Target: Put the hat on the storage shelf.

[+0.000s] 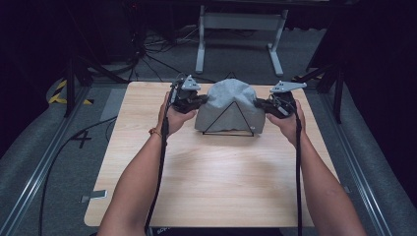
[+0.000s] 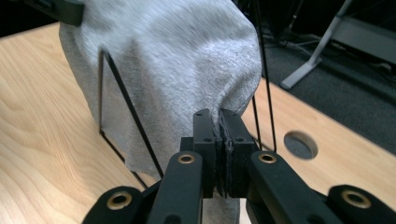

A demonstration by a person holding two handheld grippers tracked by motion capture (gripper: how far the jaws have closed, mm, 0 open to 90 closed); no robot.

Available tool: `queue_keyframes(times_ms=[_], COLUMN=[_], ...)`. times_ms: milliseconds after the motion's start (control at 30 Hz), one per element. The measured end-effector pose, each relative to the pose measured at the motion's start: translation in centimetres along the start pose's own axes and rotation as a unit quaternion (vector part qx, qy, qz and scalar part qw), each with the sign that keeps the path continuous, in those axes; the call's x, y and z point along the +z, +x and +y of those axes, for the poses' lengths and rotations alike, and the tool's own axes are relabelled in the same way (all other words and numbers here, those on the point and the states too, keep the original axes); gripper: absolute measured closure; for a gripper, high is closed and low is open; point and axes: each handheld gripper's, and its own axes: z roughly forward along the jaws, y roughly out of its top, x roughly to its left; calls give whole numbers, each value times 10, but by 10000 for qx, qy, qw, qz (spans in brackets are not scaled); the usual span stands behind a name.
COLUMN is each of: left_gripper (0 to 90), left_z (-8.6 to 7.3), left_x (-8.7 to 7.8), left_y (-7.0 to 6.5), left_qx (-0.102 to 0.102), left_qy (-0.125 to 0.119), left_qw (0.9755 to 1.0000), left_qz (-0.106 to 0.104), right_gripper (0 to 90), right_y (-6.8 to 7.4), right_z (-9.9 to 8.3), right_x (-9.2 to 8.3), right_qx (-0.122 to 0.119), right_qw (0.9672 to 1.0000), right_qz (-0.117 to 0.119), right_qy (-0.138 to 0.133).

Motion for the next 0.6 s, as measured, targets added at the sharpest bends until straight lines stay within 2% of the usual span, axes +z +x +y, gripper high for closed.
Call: queue_keyframes(times_ms=[100,200,267,433,600], left_gripper=[873,873,873,873,870], left_z=[-12,-18,-22,-31,-35], left_x=[7,12,15,23,26], left_y=[-2,-3,-5,-6,-9], left_qx=[1,-60,-9,-60,-95], left_qy=[199,188,249,307,301], left_qw=[9998,9998,9997,9995,9995], left_qz=[23,-29,-27,-63,-37], right_gripper=[863,863,864,863,860], right_y=[1,1,2,4,6], right_z=[-13,-21,-24,-34,-36], right_x=[9,15,19,27,30], right_qx=[54,77,93,155,164], right_qw=[9999,9996,9996,9992,9991], right_qz=[35,32,30,49,11], right_qy=[140,251,271,366,379])
